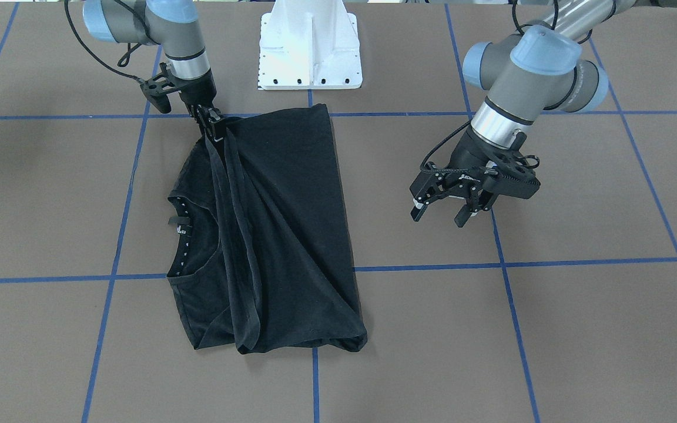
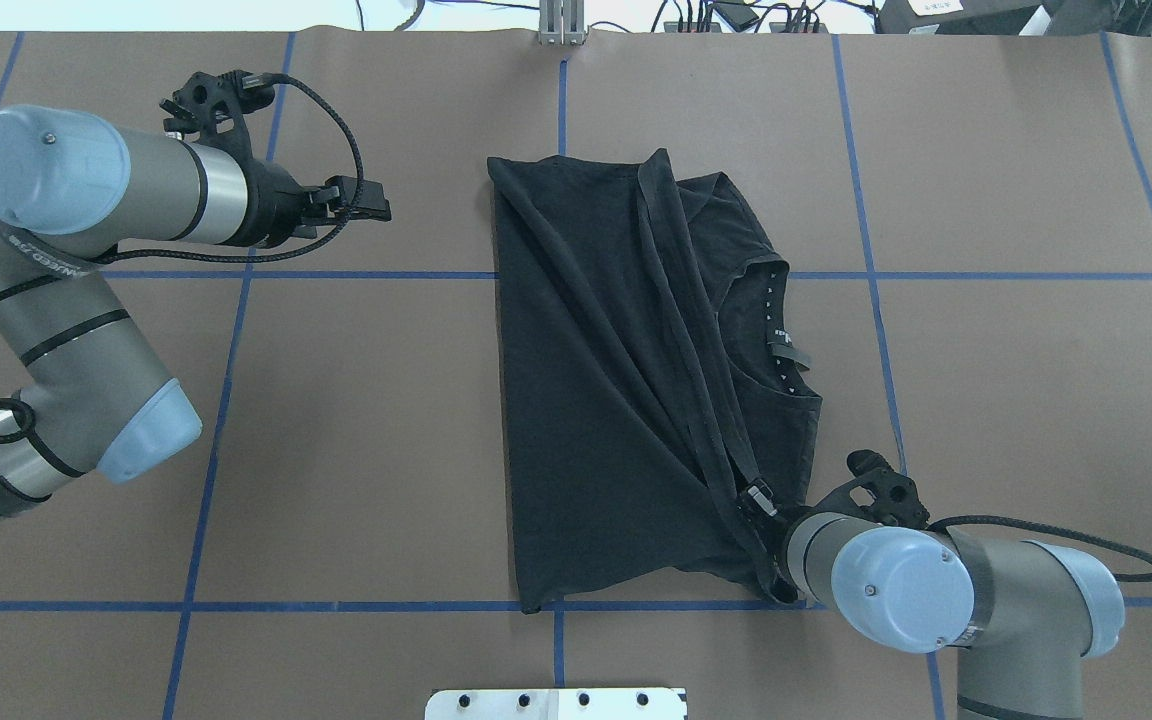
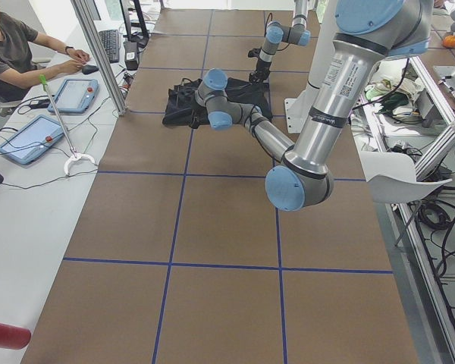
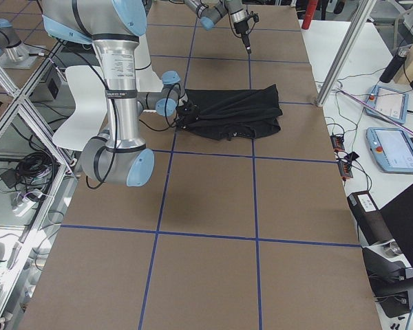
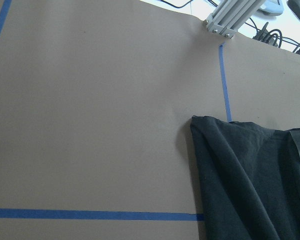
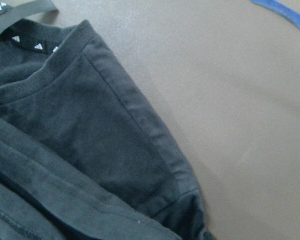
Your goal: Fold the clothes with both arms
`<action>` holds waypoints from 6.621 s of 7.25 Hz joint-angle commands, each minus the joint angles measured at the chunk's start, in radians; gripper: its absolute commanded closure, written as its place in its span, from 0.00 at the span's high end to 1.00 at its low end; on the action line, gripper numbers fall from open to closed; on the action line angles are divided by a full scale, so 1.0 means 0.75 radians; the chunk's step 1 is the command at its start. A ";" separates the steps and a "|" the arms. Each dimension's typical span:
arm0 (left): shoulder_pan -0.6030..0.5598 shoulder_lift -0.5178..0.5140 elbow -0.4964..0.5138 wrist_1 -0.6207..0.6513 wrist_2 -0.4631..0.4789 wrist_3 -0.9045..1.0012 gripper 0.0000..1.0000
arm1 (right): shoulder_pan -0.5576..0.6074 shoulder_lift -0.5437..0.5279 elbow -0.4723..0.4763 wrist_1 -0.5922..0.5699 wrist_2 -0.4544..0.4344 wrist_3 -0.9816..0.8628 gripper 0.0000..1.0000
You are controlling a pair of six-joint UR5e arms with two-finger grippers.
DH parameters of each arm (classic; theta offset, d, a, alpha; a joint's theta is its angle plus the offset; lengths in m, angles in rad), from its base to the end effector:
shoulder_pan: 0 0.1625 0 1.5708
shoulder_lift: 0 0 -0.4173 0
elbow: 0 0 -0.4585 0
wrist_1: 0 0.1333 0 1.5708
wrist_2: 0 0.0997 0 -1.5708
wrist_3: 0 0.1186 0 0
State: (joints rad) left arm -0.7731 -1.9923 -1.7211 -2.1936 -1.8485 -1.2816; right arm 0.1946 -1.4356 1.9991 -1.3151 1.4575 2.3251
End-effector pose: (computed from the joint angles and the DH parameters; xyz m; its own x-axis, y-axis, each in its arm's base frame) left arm 0.4299 -0.5603 0.2443 0.3915 0.0012 -0.9202 0.3938 0.9036 0.1687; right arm -0.5584 -0.2596 0.3387 0.3011 0.7528 0.5853 -0.6578 0.6084 -0.4440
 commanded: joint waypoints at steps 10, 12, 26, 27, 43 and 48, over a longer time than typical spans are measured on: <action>0.721 0.151 -0.209 -0.124 0.438 -0.788 0.90 | 0.006 -0.047 0.147 -0.020 0.053 -0.016 0.00; 0.840 0.147 -0.184 -0.108 0.440 -0.868 0.81 | 0.006 -0.045 0.143 -0.020 0.053 -0.016 0.00; 0.488 -0.053 -0.327 0.129 0.197 -0.784 0.00 | 0.361 0.044 0.237 -0.168 0.353 -0.191 0.00; 0.410 -0.060 -0.293 0.127 0.162 -0.756 0.00 | 0.470 0.180 0.162 -0.270 0.432 -0.295 0.00; -0.206 0.103 0.026 -0.081 -0.168 0.408 1.00 | 1.168 0.453 -0.534 -0.170 0.910 -1.449 1.00; -0.653 0.594 -0.055 -0.063 -0.398 1.451 1.00 | 1.474 -0.202 -0.177 -0.212 0.993 -2.347 1.00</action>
State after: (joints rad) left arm -1.1481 -1.6291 -1.7666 -2.2429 -2.0959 -0.3976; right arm 1.2177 -1.4764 1.8295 -1.4730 2.1614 0.7547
